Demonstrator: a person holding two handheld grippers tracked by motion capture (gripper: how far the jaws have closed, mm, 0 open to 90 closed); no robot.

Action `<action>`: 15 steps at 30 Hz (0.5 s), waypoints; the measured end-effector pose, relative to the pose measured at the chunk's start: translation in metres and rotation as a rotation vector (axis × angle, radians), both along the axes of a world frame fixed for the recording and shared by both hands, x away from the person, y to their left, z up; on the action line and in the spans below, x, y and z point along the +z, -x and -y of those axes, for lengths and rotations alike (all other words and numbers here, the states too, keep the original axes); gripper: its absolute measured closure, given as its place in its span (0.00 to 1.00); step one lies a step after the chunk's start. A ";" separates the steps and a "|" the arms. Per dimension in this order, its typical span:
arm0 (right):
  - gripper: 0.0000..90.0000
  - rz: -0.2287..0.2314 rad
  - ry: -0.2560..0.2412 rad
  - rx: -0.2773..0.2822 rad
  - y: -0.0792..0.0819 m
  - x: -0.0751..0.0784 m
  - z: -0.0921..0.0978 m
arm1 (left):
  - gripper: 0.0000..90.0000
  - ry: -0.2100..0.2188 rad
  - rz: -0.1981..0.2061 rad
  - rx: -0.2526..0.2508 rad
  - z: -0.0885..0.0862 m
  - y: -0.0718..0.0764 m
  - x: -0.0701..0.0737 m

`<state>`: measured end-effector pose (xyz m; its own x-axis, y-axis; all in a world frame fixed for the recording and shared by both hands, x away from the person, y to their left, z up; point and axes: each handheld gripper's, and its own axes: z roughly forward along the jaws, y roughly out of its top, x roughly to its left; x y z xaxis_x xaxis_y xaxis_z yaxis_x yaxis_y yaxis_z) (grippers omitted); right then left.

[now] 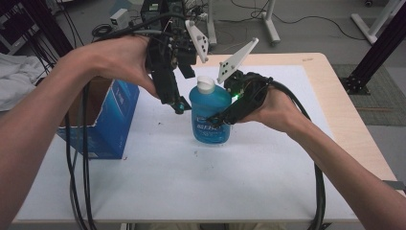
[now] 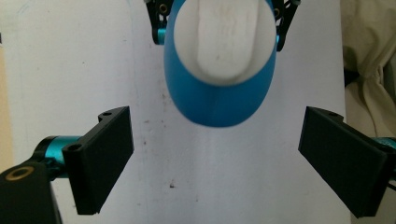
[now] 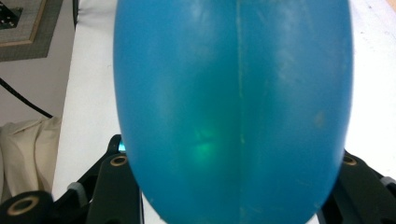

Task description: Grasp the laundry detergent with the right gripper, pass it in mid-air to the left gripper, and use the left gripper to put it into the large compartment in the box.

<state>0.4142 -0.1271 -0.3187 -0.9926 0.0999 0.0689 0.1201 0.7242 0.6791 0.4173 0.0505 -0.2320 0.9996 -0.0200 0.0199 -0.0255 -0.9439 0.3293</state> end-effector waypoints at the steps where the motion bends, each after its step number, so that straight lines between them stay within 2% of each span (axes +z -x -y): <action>1: 0.51 0.000 0.000 0.000 0.000 0.000 0.000 | 0.11 0.007 -0.003 0.002 0.002 0.000 -0.001; 5: 0.51 -0.003 0.002 0.002 0.000 -0.001 -0.001 | 0.11 0.031 -0.004 -0.002 0.008 0.001 -0.004; 15: 0.51 0.006 -0.008 0.000 -0.001 -0.001 -0.001 | 0.12 0.046 0.007 -0.017 0.019 0.003 -0.010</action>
<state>0.4151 -0.1258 -0.3199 -0.9930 0.0992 0.0638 0.1159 0.7185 0.6858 0.4147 0.0319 -0.2421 0.9990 -0.0363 0.0278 -0.0440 -0.9270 0.3725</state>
